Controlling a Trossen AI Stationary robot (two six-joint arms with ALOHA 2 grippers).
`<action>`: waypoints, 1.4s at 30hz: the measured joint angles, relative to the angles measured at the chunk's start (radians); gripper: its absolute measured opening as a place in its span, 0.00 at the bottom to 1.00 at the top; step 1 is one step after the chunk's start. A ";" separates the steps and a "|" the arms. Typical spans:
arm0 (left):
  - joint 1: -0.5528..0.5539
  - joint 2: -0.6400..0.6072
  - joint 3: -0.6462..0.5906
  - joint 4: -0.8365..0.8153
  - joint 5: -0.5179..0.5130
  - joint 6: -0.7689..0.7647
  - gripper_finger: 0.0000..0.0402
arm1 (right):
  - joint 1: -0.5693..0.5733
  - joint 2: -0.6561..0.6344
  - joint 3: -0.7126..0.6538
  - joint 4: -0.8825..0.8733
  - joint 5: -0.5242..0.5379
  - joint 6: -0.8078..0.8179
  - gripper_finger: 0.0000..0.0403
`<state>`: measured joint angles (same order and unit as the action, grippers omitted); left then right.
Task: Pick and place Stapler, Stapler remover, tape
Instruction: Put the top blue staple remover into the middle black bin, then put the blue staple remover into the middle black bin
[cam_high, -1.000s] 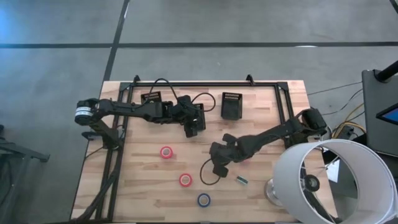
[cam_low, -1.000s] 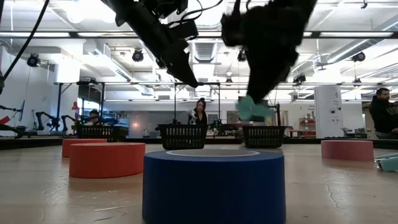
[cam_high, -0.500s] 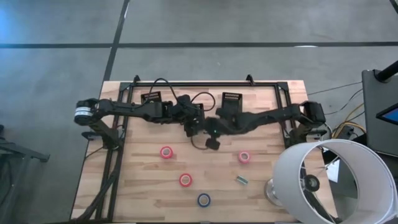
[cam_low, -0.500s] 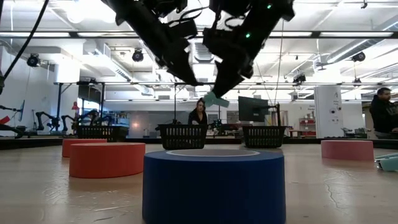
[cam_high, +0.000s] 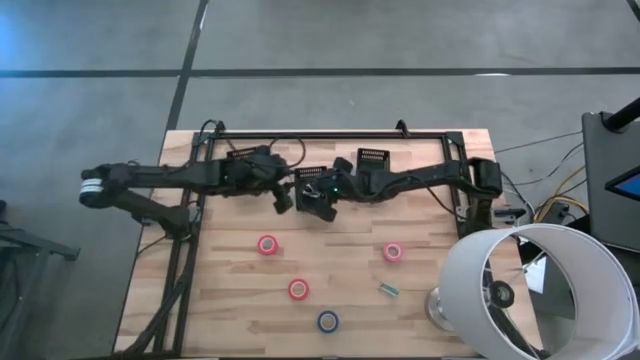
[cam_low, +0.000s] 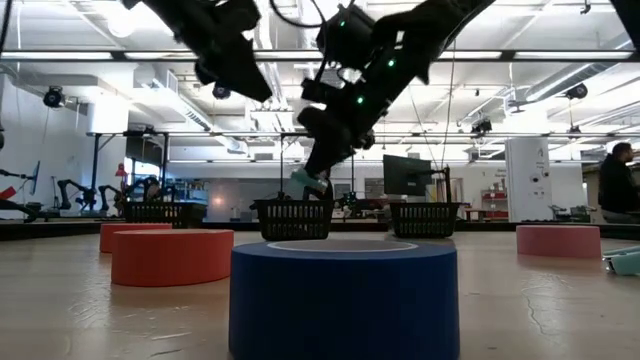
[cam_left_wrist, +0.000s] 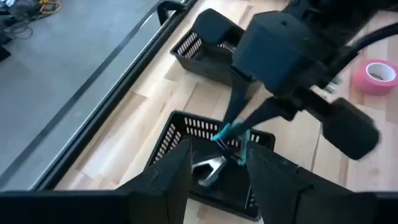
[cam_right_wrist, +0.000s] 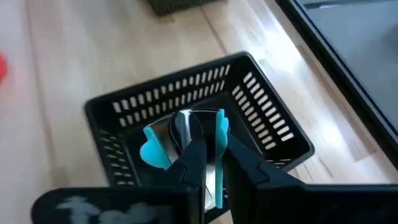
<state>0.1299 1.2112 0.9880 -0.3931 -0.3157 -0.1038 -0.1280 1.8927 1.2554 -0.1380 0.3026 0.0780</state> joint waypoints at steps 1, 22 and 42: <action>0.000 -0.022 -0.024 0.019 0.001 -0.008 0.39 | -0.006 0.008 0.003 0.000 -0.001 0.000 0.08; 0.000 -0.167 -0.277 0.191 0.012 -0.080 0.39 | -0.020 0.181 0.184 -0.100 -0.058 -0.055 0.35; 0.000 -0.168 -0.277 0.192 0.011 -0.080 0.39 | 0.229 -0.095 0.199 -0.694 -0.077 0.300 0.39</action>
<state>0.1299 1.0435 0.7109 -0.2009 -0.3042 -0.1841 0.1008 1.7975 1.4542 -0.8318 0.2252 0.3783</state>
